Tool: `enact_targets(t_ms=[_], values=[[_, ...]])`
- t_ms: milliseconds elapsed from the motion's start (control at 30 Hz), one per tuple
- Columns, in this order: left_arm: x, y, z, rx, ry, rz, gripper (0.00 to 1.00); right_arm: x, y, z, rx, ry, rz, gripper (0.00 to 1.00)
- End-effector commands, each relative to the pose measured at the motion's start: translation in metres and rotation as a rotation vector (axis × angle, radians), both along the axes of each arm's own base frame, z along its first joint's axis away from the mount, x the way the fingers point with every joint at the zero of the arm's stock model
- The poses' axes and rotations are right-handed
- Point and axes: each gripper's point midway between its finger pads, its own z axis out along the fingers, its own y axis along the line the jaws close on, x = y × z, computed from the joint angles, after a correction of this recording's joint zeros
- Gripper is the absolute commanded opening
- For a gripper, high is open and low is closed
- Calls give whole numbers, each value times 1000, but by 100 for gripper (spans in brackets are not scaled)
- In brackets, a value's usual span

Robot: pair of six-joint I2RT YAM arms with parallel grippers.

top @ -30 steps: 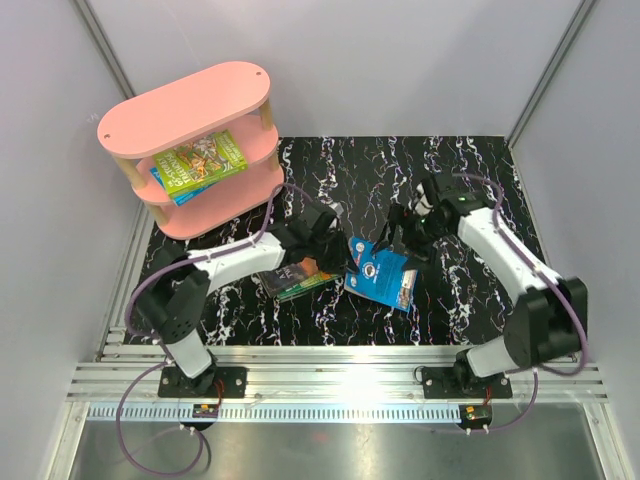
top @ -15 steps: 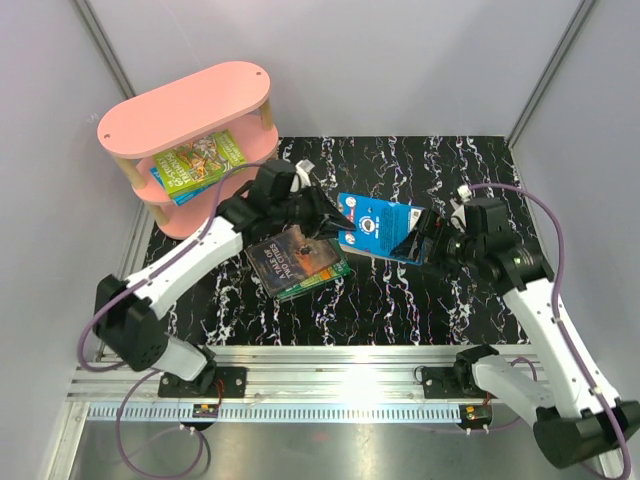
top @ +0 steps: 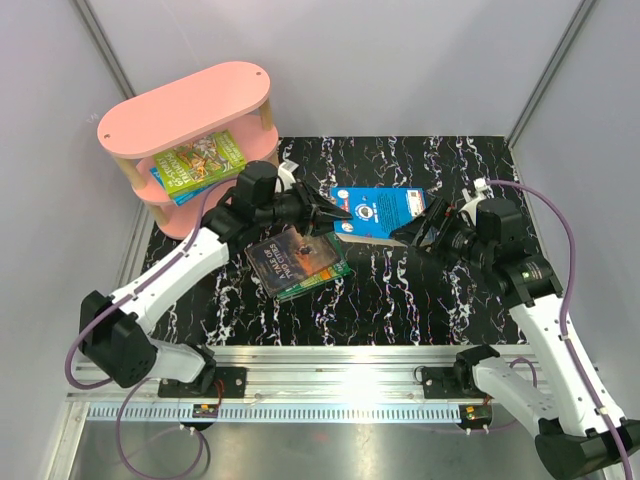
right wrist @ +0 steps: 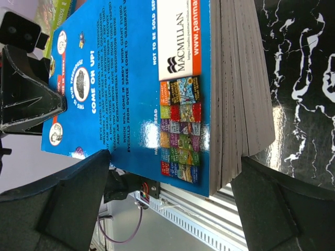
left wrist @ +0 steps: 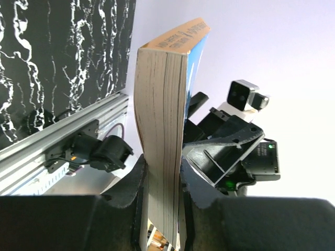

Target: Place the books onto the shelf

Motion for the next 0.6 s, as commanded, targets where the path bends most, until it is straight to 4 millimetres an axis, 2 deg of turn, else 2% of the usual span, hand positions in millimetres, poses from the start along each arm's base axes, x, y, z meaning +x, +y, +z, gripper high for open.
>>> enact_targets(t_ms=[0, 133, 333, 433, 567], values=[[-25, 3, 68, -175, -122, -77, 0, 6, 4, 22, 43, -65, 4, 100], [-24, 6, 77, -205, -134, -58, 0, -3, 2, 26, 54, -77, 4, 100], [-20, 7, 96, -244, -149, -33, 0, -11, -7, 18, 63, -57, -59, 100], [-20, 6, 105, -274, -152, -28, 0, -3, -4, 22, 143, -64, -104, 100], [-25, 2, 117, -296, -160, -40, 0, 20, 1, 44, 207, -142, -134, 100]])
